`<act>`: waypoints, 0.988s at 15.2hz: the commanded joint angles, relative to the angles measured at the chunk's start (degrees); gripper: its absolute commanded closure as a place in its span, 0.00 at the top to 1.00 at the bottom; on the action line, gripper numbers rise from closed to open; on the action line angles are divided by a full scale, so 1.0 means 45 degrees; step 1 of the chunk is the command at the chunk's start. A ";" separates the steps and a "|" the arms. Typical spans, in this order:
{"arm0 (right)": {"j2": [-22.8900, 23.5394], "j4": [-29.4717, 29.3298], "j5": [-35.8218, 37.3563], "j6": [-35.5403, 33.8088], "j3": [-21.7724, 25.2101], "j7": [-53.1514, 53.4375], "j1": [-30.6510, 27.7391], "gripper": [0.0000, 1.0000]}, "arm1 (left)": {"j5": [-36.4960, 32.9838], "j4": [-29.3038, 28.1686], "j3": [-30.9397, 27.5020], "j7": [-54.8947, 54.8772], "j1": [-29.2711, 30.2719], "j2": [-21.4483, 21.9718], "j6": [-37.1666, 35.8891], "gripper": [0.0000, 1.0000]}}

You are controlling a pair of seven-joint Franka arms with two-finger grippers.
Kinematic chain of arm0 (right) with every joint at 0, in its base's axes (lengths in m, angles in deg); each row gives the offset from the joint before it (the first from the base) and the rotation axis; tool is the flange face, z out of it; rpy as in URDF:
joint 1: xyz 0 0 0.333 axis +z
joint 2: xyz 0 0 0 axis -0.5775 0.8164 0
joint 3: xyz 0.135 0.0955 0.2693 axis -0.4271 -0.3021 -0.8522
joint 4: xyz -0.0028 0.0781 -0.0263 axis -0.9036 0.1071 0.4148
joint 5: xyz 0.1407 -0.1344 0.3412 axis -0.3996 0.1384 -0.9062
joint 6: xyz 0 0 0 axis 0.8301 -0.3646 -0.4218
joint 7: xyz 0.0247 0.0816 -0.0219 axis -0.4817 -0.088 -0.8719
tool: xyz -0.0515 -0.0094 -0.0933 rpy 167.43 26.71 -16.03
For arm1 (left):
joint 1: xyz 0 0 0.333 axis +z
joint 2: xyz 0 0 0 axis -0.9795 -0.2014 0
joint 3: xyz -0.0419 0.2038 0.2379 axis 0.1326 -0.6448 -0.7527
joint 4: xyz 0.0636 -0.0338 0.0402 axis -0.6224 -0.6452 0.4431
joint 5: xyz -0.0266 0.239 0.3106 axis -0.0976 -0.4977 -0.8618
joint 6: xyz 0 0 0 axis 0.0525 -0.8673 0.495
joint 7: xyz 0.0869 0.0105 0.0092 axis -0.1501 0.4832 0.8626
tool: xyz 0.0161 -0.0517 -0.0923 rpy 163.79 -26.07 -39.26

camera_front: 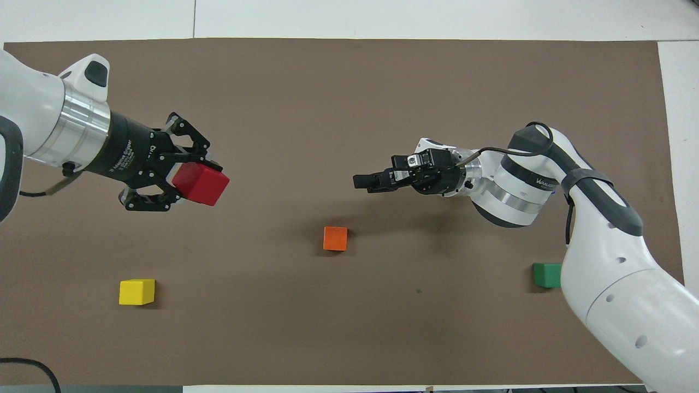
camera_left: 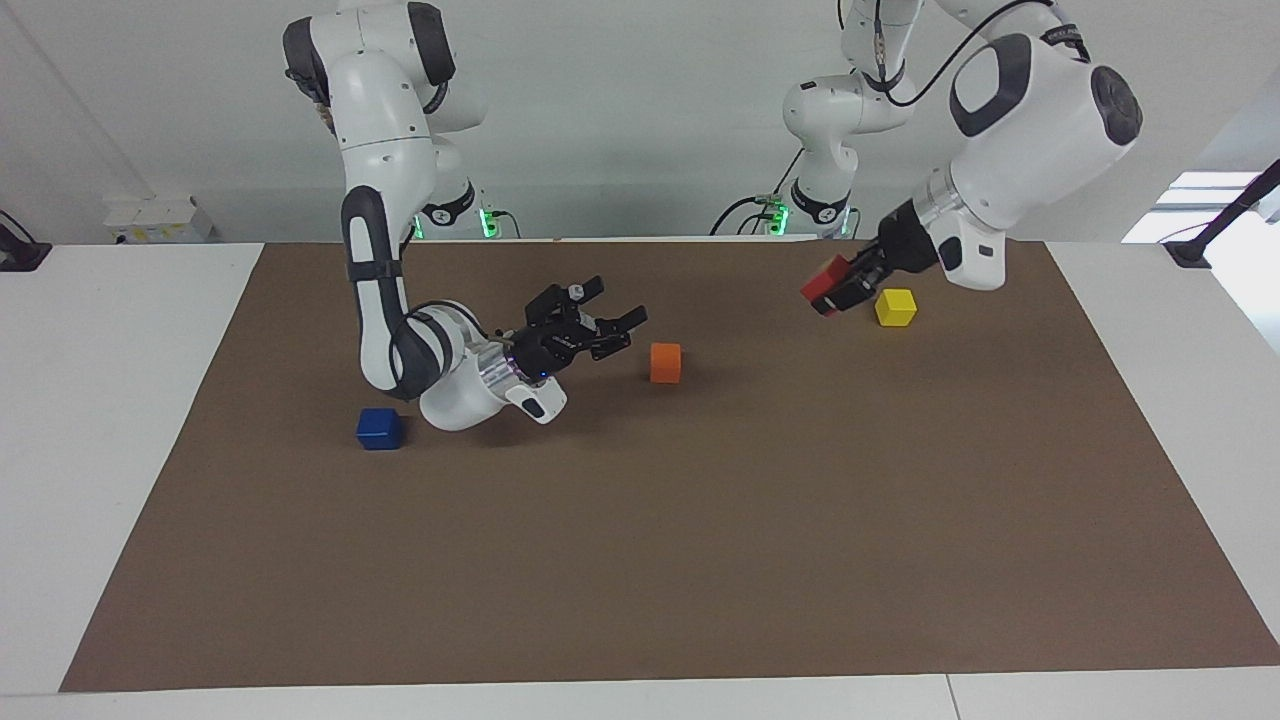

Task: Transfer red block to right arm and stack on blue block
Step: 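Carry the red cube toward the right gripper with the left gripper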

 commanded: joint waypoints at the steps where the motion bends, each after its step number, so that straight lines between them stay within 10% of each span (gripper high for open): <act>1: -0.0107 0.0113 -0.0249 0.0205 0.0004 -0.0298 -0.0002 1.00 | 0.0852 -0.0173 0.1237 0.3768 -0.0078 0.0364 0.0521 0.00; 8: -0.0107 0.0133 -0.0249 0.0243 0.0004 -0.0454 -0.0002 1.00 | 0.0931 -0.1499 0.2239 0.8992 -0.0683 0.0618 0.4952 0.00; 15: -0.0107 0.0094 -0.0249 0.0731 0.0004 -0.0649 0.0174 1.00 | 0.2280 -0.3687 0.2259 0.9191 -0.2068 0.1203 0.9802 0.00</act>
